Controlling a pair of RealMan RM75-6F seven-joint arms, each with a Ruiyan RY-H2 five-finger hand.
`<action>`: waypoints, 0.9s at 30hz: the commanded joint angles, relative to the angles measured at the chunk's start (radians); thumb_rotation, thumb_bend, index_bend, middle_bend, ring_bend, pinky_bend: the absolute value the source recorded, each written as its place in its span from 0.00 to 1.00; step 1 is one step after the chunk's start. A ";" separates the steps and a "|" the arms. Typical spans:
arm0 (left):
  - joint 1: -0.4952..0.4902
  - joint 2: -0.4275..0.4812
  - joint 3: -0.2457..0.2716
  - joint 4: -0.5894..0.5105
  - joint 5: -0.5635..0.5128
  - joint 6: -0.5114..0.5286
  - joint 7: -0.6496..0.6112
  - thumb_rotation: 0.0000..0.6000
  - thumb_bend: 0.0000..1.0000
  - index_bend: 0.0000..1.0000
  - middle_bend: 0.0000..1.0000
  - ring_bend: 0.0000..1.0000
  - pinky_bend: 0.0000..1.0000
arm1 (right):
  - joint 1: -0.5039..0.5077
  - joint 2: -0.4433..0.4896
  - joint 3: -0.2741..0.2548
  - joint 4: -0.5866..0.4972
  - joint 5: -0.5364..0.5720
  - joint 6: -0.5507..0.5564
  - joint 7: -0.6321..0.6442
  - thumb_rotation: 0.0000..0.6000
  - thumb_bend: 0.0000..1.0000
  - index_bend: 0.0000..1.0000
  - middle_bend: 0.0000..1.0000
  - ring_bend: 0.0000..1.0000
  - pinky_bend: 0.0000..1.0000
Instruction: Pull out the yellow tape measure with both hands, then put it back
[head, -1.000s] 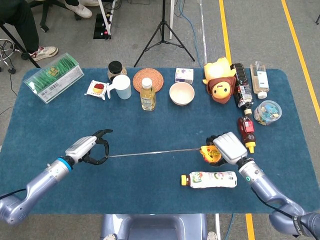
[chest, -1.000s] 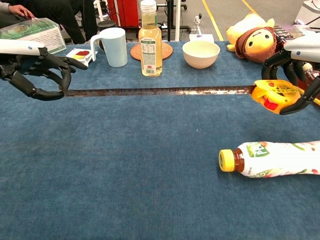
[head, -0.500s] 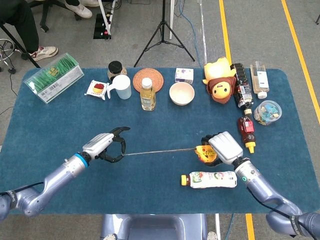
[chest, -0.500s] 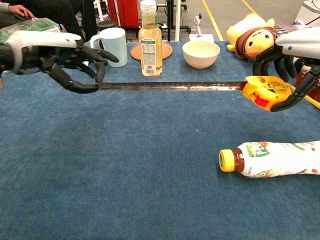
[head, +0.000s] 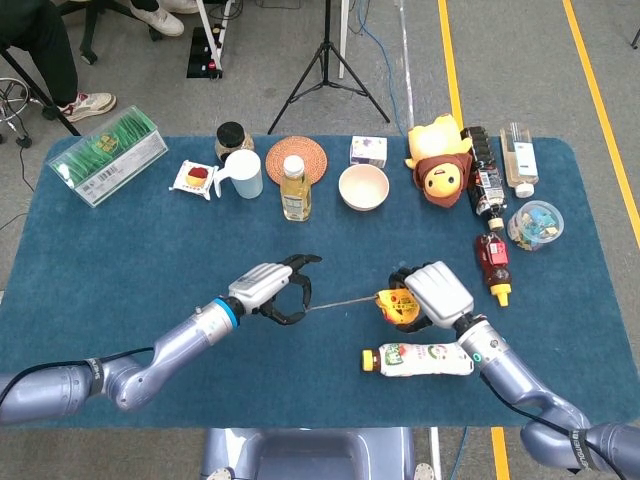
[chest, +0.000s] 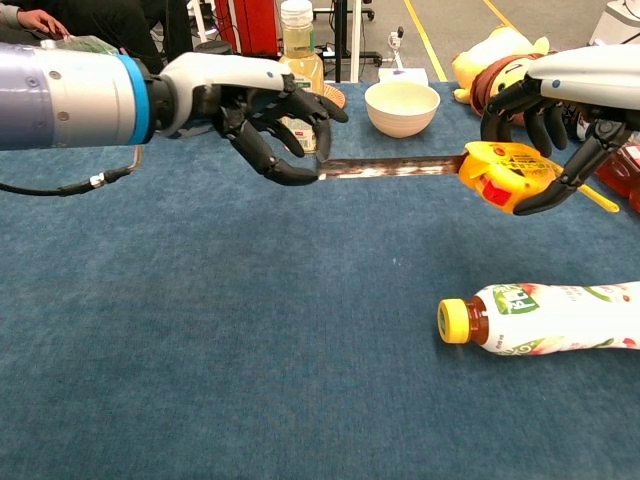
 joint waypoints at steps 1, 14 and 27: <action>-0.031 -0.004 0.000 -0.011 -0.042 -0.006 0.043 1.00 0.28 0.21 0.05 0.00 0.15 | -0.002 0.000 -0.001 0.003 0.001 0.001 0.003 0.79 0.06 0.59 0.62 0.57 0.51; 0.028 0.111 0.018 -0.109 -0.015 0.077 0.062 1.00 0.28 0.13 0.04 0.00 0.14 | 0.005 -0.023 -0.007 0.046 0.005 -0.019 0.021 0.79 0.06 0.59 0.62 0.57 0.51; 0.128 0.244 0.055 -0.214 0.080 0.149 0.043 1.00 0.28 0.13 0.04 0.00 0.14 | 0.045 -0.094 0.004 0.153 0.059 -0.085 0.008 0.80 0.06 0.58 0.60 0.54 0.49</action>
